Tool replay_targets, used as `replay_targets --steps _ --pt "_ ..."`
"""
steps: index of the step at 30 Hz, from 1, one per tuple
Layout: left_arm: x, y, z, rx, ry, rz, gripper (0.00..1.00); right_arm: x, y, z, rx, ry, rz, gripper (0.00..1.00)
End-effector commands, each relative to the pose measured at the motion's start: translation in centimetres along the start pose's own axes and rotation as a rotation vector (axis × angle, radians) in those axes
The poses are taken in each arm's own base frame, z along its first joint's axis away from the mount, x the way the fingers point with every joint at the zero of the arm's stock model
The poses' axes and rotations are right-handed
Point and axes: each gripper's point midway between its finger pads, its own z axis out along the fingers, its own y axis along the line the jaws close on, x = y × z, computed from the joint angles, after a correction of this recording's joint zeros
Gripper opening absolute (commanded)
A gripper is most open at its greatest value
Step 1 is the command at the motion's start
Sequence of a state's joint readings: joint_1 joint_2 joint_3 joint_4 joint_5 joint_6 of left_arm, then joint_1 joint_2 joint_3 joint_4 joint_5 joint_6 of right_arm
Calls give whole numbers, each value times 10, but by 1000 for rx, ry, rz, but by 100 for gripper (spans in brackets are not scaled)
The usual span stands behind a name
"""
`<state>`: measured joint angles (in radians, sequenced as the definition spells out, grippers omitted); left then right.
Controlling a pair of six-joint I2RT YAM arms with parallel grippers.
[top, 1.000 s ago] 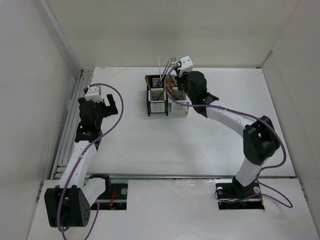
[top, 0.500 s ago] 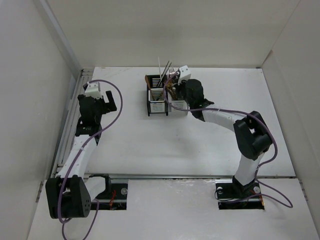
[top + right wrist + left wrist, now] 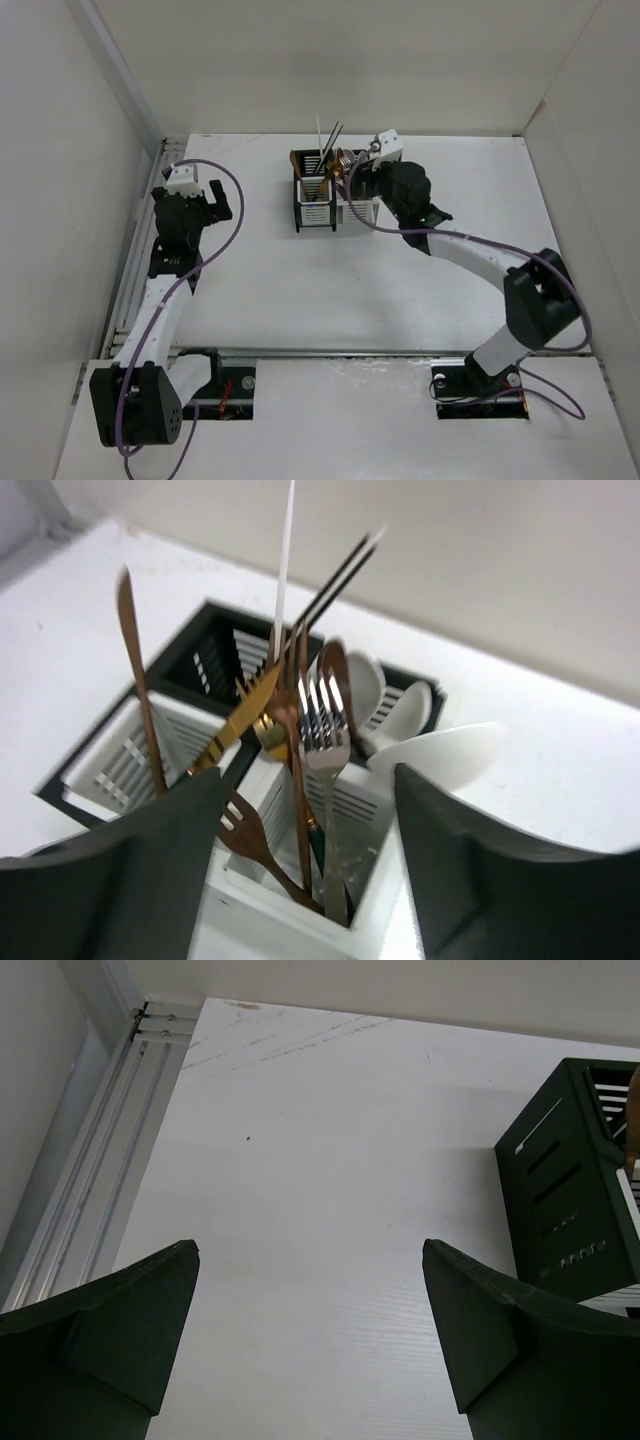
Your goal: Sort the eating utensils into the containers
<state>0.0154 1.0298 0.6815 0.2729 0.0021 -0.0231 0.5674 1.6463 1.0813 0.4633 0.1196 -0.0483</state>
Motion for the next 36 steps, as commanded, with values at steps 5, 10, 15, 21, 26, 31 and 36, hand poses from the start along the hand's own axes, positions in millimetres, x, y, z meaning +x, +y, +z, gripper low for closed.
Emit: replay_targets --steps 5,10,15,21,26,31,36 --pt "-50 -7 -14 36 -145 9 93 -107 -73 -82 315 -162 90 100" --pt "-48 -6 -21 30 -150 -24 93 -68 -184 -136 665 84 89 100" --pt "-43 -6 -31 31 -153 -44 93 -34 -248 -207 887 240 188 100" --pt "-28 -4 -36 20 -118 -75 93 -36 -251 -243 929 198 224 100" --pt "-23 -4 -40 21 -112 -94 93 -39 -242 -257 949 144 316 100" --pt "-27 -5 -46 24 -133 -103 93 -43 -243 -272 994 117 329 100" --pt "-23 -5 -50 24 -125 -112 93 -53 -240 -284 1002 54 361 100"
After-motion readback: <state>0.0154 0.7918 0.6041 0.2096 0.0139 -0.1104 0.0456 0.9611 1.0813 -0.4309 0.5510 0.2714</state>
